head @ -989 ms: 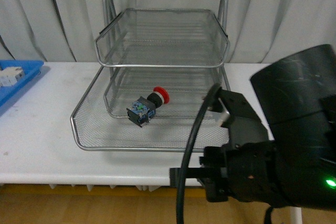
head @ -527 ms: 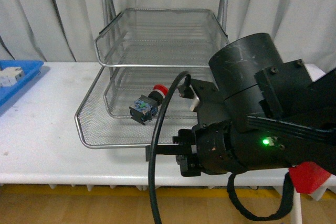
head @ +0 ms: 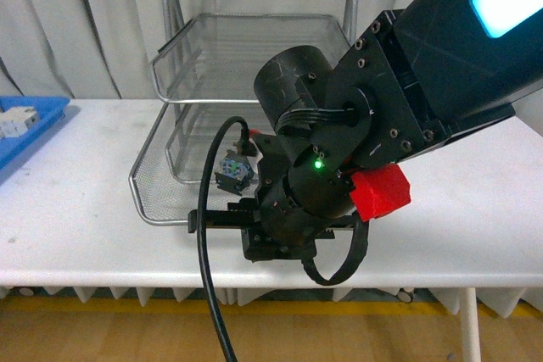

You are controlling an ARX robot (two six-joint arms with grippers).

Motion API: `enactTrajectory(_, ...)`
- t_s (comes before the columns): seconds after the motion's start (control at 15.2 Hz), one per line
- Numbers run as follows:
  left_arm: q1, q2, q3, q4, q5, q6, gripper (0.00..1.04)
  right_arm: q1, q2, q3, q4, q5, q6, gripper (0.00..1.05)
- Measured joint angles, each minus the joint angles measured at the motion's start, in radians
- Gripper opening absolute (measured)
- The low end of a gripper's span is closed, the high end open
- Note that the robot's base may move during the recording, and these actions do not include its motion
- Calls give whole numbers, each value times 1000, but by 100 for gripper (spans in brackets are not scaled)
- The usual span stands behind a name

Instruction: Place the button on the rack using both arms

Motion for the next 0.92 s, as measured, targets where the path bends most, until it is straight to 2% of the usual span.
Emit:
enactTrajectory(0.26,0,0,0,0,0,0,98,8,2,-1,76,34,-20,2)
enactTrajectory(0.33,0,0,0,0,0,0,98,12,1,-11,133,51,-31,2)
enactTrajectory(0.4,0,0,0,0,1,0,98,8,3,-20,400,79,-81,2)
enactTrajectory(0.59,1,0,0,0,1,0,98,-20,-70,57,403,129,-188,2)
enactTrajectory(0.79,1,0,0,0,0,0,98,-42,8,95,373,142,-195,2)
enactTrajectory(0.92,1,0,0,0,1,0,98,-72,-21,72,431,140,-183,2)
